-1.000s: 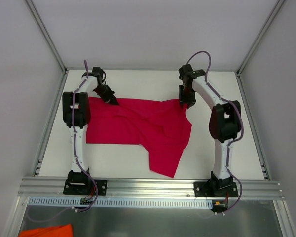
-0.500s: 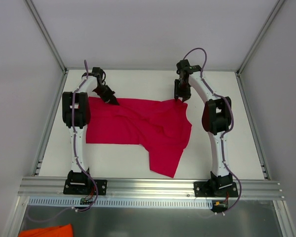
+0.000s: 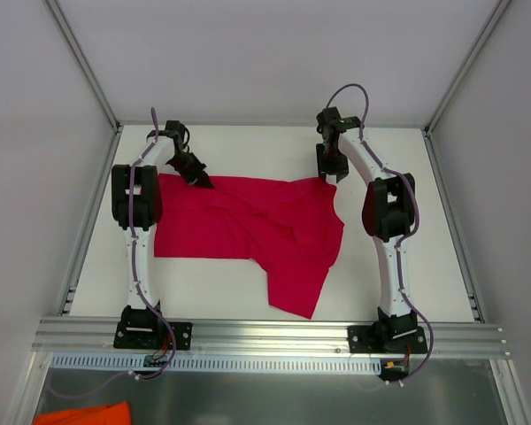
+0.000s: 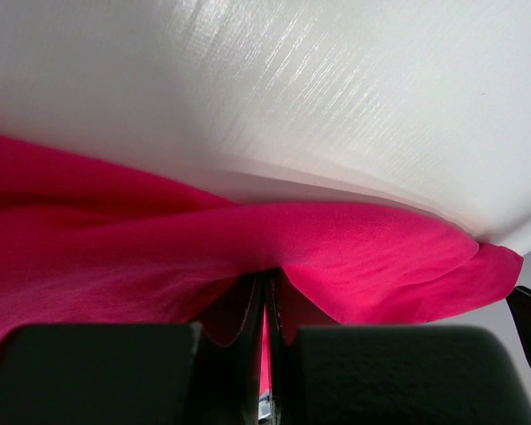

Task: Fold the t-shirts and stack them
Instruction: Fold the flattened tshirt in 1/3 of the way

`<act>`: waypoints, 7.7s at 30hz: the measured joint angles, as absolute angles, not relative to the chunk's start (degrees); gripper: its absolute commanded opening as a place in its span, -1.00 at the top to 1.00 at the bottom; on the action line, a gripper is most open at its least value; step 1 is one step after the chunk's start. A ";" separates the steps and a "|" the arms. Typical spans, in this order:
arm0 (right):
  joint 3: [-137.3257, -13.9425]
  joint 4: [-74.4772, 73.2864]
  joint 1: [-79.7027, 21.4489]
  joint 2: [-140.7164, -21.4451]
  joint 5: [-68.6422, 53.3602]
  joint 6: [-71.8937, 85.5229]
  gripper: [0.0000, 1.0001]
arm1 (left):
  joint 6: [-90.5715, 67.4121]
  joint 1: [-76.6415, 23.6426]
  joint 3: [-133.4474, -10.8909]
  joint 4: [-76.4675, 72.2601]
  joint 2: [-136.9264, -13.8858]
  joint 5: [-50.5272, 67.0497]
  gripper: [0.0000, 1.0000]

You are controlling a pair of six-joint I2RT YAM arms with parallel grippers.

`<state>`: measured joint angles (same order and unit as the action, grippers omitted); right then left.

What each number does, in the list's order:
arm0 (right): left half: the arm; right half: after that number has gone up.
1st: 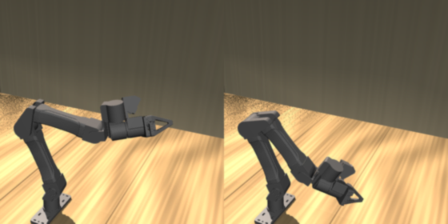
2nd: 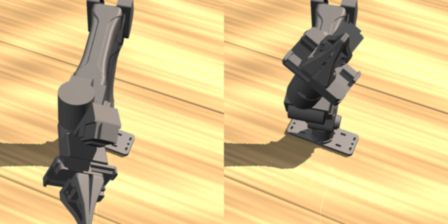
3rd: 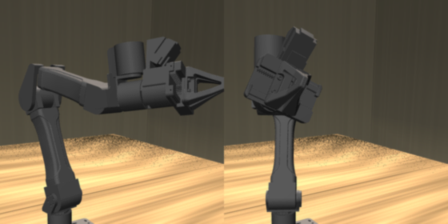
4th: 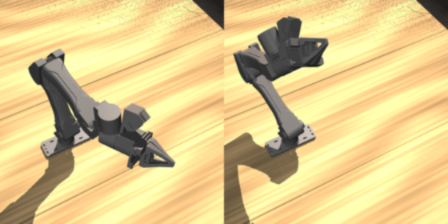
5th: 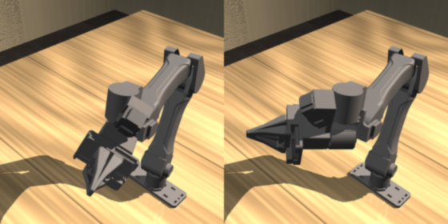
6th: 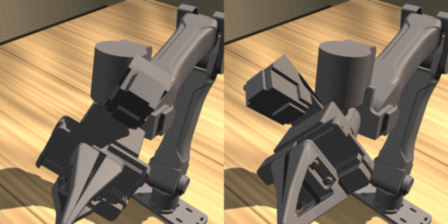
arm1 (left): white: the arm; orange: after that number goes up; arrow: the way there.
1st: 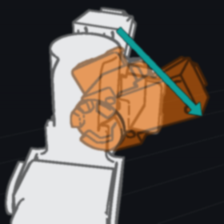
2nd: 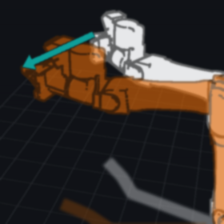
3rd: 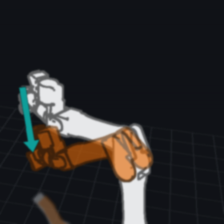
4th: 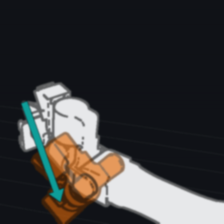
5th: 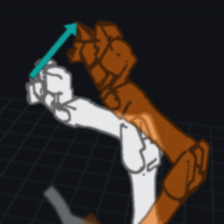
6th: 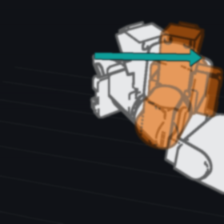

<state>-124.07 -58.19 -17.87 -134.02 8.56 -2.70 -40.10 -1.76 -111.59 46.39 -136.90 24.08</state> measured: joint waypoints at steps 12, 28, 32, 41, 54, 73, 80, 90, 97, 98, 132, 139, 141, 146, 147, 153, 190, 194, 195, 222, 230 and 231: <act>-125.12 -59.42 -17.63 -136.49 8.64 -4.10 0.09 | -39.62 -1.56 -111.59 46.76 -136.81 24.01 1.00; -122.39 -58.78 -15.70 -136.55 -0.25 -3.62 0.98 | -39.38 -1.06 -110.78 46.94 -136.35 23.97 1.00; -122.23 -58.33 -15.70 -136.55 1.43 -3.64 0.98 | -39.31 -1.06 -110.61 46.96 -136.22 23.90 1.00; -121.89 -52.64 -15.73 -136.35 11.88 -4.32 0.98 | -38.00 -1.04 -109.75 47.00 -135.61 23.49 1.00; -121.27 -42.13 -15.73 -135.92 15.14 -4.60 0.98 | -36.64 0.12 -108.31 48.75 -134.32 21.71 1.00; -122.28 -37.76 -14.11 -133.95 18.76 -5.04 -0.15 | -36.60 0.12 -104.40 47.86 -131.92 20.56 1.00; -110.52 -40.66 -14.22 -118.56 10.87 -4.69 -0.10 | -36.80 0.12 -104.25 46.00 -131.87 21.06 1.00; -96.23 -47.55 -17.67 -96.09 -5.32 -3.40 -0.04 | -38.37 0.12 -104.25 42.00 -131.96 22.06 1.00; -89.56 -45.34 -16.97 -103.94 -7.53 -2.17 0.03 | -38.59 0.12 -104.25 41.12 -131.98 22.31 1.00; -89.62 -44.73 -16.95 -105.65 -7.35 -2.17 0.03 | -38.59 0.12 -104.25 41.12 -131.98 22.31 1.00; -115.92 -33.89 -15.46 -133.05 -3.42 0.91 0.14 | -38.15 0.82 -103.55 42.13 -131.98 22.48 1.00; -118.04 -34.15 -15.16 -135.94 -0.91 1.30 0.16 | -37.87 0.82 -103.55 42.39 -131.98 22.48 1.00; -118.06 -34.13 -15.14 -135.98 0.10 1.28 0.20 | -37.76 0.82 -103.55 42.44 -131.98 22.48 1.00; -119.09 -34.15 -15.11 -136.53 1.37 1.28 0.98 | -37.26 0.82 -103.55 42.48 -131.98 22.50 1.00; -119.31 -34.13 -15.11 -136.66 1.39 1.06 0.98 | -37.19 0.82 -103.55 42.48 -131.98 22.52 1.00; -119.46 -34.17 -15.07 -137.01 1.69 1.41 0.98 | -36.99 0.82 -103.55 42.52 -131.96 22.52 1.00; -114.65 -48.69 -14.17 -119.61 14.33 -2.83 -0.47 | -37.15 0.82 -99.24 38.79 -129.91 25.04 0.94; -104.44 -48.88 -15.27 -109.14 11.60 -2.00 -0.49 | -37.12 0.84 -94.06 34.57 -125.23 23.35 0.21; -102.43 -49.41 -15.66 -106.85 11.27 -2.00 -0.49 | -37.21 0.86 -93.60 34.02 -124.11 22.98 0.07; -60.86 -49.47 -18.15 -69.49 1.08 4.36 -0.56 | -46.28 1.43 -52.77 37.63 -71.83 2.35 -0.14; -57.06 -49.12 -18.39 -65.95 -2.61 6.52 -0.55 | -47.35 1.43 -47.05 41.78 -68.45 -2.00 -0.15; -56.77 -48.90 -18.41 -65.43 -2.96 6.85 -0.56 | -47.31 1.43 -46.50 42.02 -68.69 -2.33 -0.15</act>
